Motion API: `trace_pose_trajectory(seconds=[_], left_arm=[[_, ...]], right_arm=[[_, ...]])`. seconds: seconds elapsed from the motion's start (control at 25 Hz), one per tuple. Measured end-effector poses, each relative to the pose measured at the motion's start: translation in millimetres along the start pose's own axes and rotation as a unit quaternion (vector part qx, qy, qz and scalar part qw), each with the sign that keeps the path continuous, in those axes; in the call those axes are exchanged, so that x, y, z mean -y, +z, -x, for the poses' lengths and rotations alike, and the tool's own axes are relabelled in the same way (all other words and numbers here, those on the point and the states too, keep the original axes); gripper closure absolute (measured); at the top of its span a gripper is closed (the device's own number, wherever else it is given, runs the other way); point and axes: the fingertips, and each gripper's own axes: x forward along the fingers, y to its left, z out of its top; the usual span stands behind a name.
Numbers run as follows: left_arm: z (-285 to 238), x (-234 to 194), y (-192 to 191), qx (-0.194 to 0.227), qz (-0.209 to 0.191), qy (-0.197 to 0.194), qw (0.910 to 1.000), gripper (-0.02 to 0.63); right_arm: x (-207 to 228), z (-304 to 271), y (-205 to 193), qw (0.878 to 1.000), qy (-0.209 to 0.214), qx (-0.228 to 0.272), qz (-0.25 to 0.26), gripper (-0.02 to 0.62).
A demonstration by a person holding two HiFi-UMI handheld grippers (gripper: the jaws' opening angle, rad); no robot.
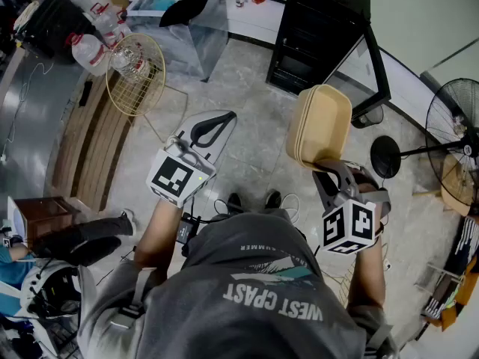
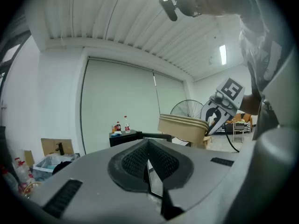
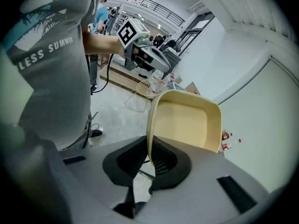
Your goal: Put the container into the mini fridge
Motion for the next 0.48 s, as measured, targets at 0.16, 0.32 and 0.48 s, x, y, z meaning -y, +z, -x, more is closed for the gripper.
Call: trace_pose_trajectory(seconds=[0.16,0.32,0.48], left_arm=[[1,-7,-2,0.005,0.01,0.006,0.9999,0.589],[4,-11,-6,0.003,0.005,-0.002,1.0,0.589],[7,-13,-9,0.008,0.018,-0.011,0.9998,0.589]], right_arm=[[3,-6,3,1.0,0.0,-0.001,0.002,0.551],[2,-9,9,1.0,-0.003,-0.007,-0.001,0.55],[-1,-13,12,1.0,-0.007,-0.016,-0.004,0.549]])
